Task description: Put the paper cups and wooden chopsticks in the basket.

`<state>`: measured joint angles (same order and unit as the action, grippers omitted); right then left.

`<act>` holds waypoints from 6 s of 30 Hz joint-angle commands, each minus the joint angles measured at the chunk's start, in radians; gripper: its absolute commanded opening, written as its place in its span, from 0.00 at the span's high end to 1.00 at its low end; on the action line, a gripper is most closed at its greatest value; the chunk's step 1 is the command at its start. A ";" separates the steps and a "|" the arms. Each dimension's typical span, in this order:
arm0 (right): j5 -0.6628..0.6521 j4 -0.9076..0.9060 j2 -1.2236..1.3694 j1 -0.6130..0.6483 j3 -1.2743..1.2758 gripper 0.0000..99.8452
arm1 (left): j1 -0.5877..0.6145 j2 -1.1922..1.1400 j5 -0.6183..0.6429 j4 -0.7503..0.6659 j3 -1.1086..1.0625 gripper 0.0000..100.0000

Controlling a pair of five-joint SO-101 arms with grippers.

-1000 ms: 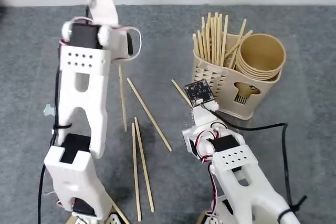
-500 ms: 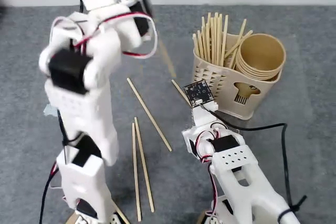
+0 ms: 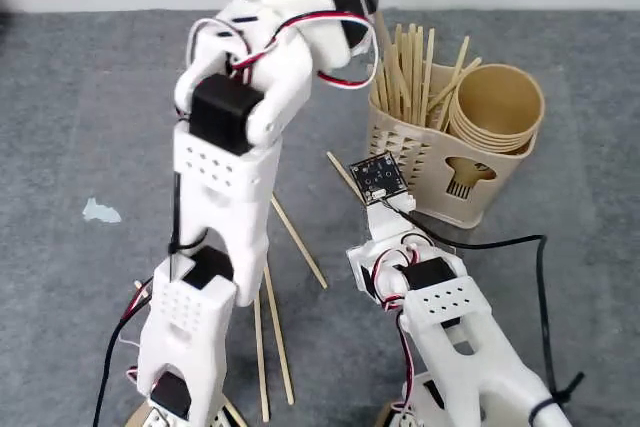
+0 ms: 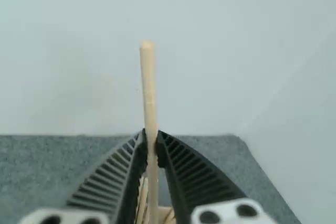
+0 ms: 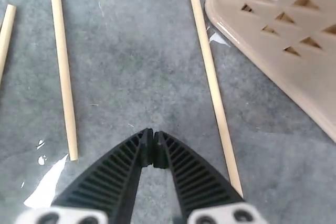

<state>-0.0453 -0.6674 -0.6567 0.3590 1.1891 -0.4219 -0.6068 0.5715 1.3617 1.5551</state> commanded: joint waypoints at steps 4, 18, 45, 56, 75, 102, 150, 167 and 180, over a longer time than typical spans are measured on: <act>-0.012 0.008 -0.008 0.008 -0.006 0.99 | -0.006 -0.040 0.003 -0.072 0.041 0.99; -0.012 0.008 -0.008 0.008 -0.006 0.99 | -0.057 -0.095 -0.071 0.143 0.082 0.93; -0.014 0.010 -0.082 0.010 -0.029 0.99 | 0.338 0.256 -0.155 0.397 0.119 0.99; -0.117 -0.291 -0.186 0.039 -0.265 0.99 | 0.500 0.546 -0.227 0.394 -0.593 0.99; -0.054 -0.372 -0.058 0.246 -0.470 0.93 | 0.617 1.353 -0.226 0.132 -1.865 0.99; -0.026 -0.380 1.052 0.306 -1.280 0.87 | 0.783 1.938 -0.226 -0.262 -2.807 0.99; -0.032 -0.536 0.228 -0.131 -1.540 0.99 | 0.783 1.946 -0.232 -0.290 -2.901 0.99; 0.023 0.280 0.219 -0.251 -0.876 0.99 | 0.779 1.946 -0.232 -0.325 -2.931 0.99; -0.058 -0.045 0.162 -0.248 -1.045 0.86 | 0.778 1.946 -0.232 -0.325 -2.931 0.99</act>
<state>-0.0898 -0.5677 -0.4112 0.1059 0.2854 0.3560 1.3249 0.3475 1.0579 -1.3786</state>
